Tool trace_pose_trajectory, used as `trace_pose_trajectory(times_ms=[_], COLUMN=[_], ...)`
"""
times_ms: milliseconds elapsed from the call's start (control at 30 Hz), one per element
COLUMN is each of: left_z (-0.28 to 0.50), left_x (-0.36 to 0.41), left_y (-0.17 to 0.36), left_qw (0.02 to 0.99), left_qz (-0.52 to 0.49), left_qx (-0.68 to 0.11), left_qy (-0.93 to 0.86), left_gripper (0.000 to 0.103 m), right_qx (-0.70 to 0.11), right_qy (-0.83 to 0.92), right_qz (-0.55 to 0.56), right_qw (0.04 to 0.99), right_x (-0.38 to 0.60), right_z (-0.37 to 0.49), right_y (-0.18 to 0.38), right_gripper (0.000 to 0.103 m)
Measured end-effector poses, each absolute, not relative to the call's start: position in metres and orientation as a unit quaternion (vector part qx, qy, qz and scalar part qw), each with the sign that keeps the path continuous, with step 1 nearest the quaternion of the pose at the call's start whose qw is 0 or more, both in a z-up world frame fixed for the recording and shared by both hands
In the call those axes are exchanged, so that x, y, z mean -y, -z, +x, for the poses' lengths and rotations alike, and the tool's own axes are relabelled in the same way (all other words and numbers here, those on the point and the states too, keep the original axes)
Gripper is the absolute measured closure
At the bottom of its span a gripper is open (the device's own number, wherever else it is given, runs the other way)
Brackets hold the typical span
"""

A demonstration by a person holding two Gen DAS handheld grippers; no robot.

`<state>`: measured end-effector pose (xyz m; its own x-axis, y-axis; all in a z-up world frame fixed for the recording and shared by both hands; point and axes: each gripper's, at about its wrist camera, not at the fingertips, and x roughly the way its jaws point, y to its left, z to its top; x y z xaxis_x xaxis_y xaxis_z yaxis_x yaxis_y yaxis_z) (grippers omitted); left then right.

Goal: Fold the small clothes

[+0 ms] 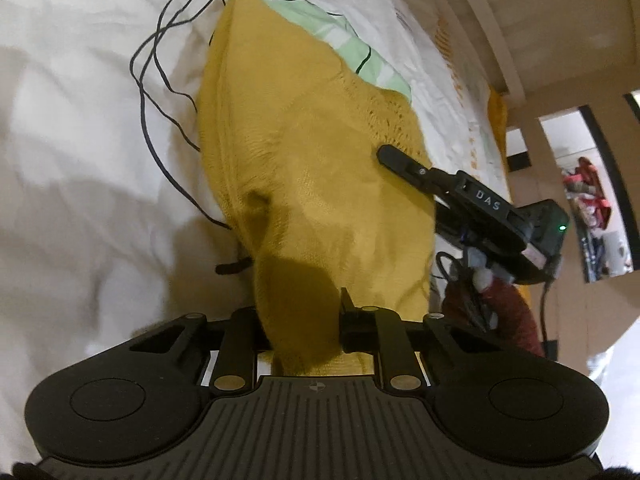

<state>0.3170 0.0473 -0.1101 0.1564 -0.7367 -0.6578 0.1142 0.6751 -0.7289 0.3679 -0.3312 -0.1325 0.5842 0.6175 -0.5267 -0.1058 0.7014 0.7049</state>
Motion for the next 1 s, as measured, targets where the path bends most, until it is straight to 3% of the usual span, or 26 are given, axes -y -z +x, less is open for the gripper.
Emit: trace_pose_trajectory(times_ms=[267, 733, 1000], left_z=[0.292, 0.155, 0.134], left_x=[-0.042, -0.02, -0.014], left_y=[0.097, 0.083, 0.088], left_qw=[0.681, 0.646, 0.732], left_qz=[-0.299, -0.264, -0.202], left_qx=[-0.58, -0.596, -0.569], left_qy=[0.332, 0.396, 0.315], left_gripper=[0.085, 0.085, 0.085], right_qx=[-0.407, -0.447, -0.414], right_qy=[-0.193, -0.162, -0.087], right_qz=[0.331, 0.338, 0.31], right_qw=[0.829, 0.812, 0.851], right_x=[0.334, 0.351, 0.364], right_z=[0.327, 0.157, 0.12], right_y=[0.102, 0.074, 0.076], right_gripper=[0.061, 0.061, 0.06])
